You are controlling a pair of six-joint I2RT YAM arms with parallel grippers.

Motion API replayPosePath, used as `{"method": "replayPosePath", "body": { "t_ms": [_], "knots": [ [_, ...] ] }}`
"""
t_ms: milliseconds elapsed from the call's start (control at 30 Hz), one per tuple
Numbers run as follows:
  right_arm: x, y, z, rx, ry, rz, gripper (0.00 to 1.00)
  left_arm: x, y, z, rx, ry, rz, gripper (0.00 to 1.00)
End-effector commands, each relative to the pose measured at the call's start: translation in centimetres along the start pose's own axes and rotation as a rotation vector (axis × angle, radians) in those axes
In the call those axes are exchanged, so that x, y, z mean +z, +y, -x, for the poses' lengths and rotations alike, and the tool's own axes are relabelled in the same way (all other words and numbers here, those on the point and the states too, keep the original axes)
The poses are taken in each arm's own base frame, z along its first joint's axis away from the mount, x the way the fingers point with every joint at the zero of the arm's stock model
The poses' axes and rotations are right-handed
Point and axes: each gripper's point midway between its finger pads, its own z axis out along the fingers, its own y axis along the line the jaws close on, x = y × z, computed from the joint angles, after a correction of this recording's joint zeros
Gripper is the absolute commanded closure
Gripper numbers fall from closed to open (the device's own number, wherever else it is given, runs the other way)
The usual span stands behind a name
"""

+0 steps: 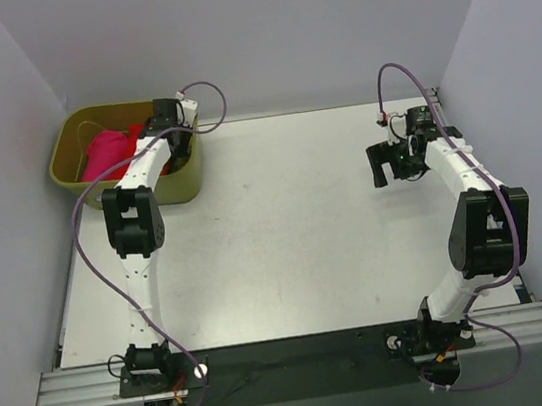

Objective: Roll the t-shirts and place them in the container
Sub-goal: Place the T-shirt in the bin, then reset both arms

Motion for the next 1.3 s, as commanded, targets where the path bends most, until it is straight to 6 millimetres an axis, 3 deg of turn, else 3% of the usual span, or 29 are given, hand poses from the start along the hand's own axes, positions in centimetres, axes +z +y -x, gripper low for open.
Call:
{"method": "replayPosePath", "body": {
  "t_ms": [0, 133, 200, 267, 333, 367, 400, 433, 467, 500, 533, 567, 633, 667, 700, 833, 867, 933, 967, 1000, 1033, 1067, 1100, 1267],
  "knots": [
    [0.1, 0.1, -0.1, -0.016, 0.021, -0.006, 0.00, -0.3, 4.2, 3.2, -0.030, -0.090, 0.228, 0.98],
    [0.0, 0.1, 0.4, -0.029, 0.012, -0.012, 0.00, -1.0, 6.5, 3.5, -0.057, -0.100, 0.359, 0.99],
    [0.0, 0.1, 0.5, -0.034, 0.012, -0.016, 0.00, -1.9, 7.1, 4.7, -0.064, -0.136, 0.383, 0.99],
    [-0.1, 0.0, 0.4, -0.034, 0.012, -0.019, 0.00, -2.4, 6.6, 5.8, -0.040, -0.167, 0.342, 1.00],
    [-0.5, -0.1, 0.5, -0.037, 0.005, -0.029, 0.00, -4.2, 5.8, 7.6, -0.014, -0.215, 0.289, 1.00],
    [-1.0, -0.2, 0.8, -0.040, -0.006, -0.038, 0.00, -6.3, 4.6, 9.7, 0.007, -0.286, 0.197, 1.00],
    [-1.3, -0.2, 0.9, -0.046, -0.011, -0.042, 0.00, -7.3, 3.8, 10.2, 0.026, -0.301, 0.154, 1.00],
    [-1.7, -0.1, 0.8, -0.053, -0.012, -0.039, 0.00, -8.1, 2.6, 10.3, 0.046, -0.312, 0.108, 0.94],
    [-2.4, -0.1, 1.3, -0.061, -0.033, -0.043, 0.00, -11.1, 2.5, 12.0, 0.049, -0.367, 0.093, 0.89],
    [-2.8, 0.0, 1.4, -0.066, -0.038, -0.038, 0.00, -12.5, 2.1, 12.5, 0.054, -0.385, 0.081, 0.79],
    [-3.3, 0.3, 1.5, -0.073, -0.042, -0.024, 0.00, -13.6, 1.5, 12.6, 0.071, -0.388, 0.072, 0.65],
    [-4.2, 0.5, 2.1, -0.087, -0.069, -0.023, 0.00, -16.6, 1.4, 13.9, 0.075, -0.430, 0.078, 0.45],
    [-5.4, 1.2, 2.1, -0.095, -0.071, -0.004, 0.00, -19.2, 0.9, 13.8, 0.076, -0.428, 0.060, 0.31],
    [-6.4, 1.5, 2.4, -0.082, -0.088, -0.009, 0.00, -21.5, 1.0, 14.0, 0.067, -0.448, 0.051, 0.10],
    [-7.0, 2.1, 2.5, -0.077, -0.087, -0.013, 0.00, -22.2, 0.5, 13.3, 0.060, -0.435, 0.025, 0.03],
    [-9.3, 2.8, 1.9, -0.079, -0.083, -0.152, 0.00, -25.6, -1.6, 10.4, 0.044, -0.428, -0.083, 0.03],
    [-10.4, 3.0, 1.7, -0.087, -0.102, -0.174, 0.00, -26.5, -2.5, 8.5, 0.039, -0.411, -0.108, 0.03],
    [-11.2, 4.2, 0.3, -0.099, -0.080, -0.170, 0.00, -27.3, -3.9, 6.6, 0.011, -0.403, -0.164, 0.03],
    [-12.3, 4.8, 0.0, -0.103, -0.097, -0.165, 0.00, -29.4, -4.2, 6.3, 0.008, -0.441, -0.177, 0.03],
    [-12.7, 5.4, -0.8, -0.093, -0.080, -0.158, 0.00, -28.4, -5.4, 3.7, 0.003, -0.390, -0.209, 0.03],
    [-13.0, 6.5, -1.2, -0.115, -0.079, -0.139, 0.00, -28.8, -5.9, 3.0, -0.006, -0.389, -0.222, 0.03],
    [-13.7, 7.1, -1.5, -0.132, -0.092, -0.132, 0.00, -30.3, -6.4, 2.8, -0.003, -0.425, -0.252, 0.03],
    [-13.9, 7.5, -2.1, -0.142, -0.078, -0.126, 0.00, -29.6, -7.3, 0.8, -0.007, -0.386, -0.275, 0.03],
    [-14.8, 8.8, -2.7, -0.183, -0.093, -0.080, 0.00, -30.8, -8.5, -2.0, -0.048, -0.359, -0.313, 0.03]
  ]
}}
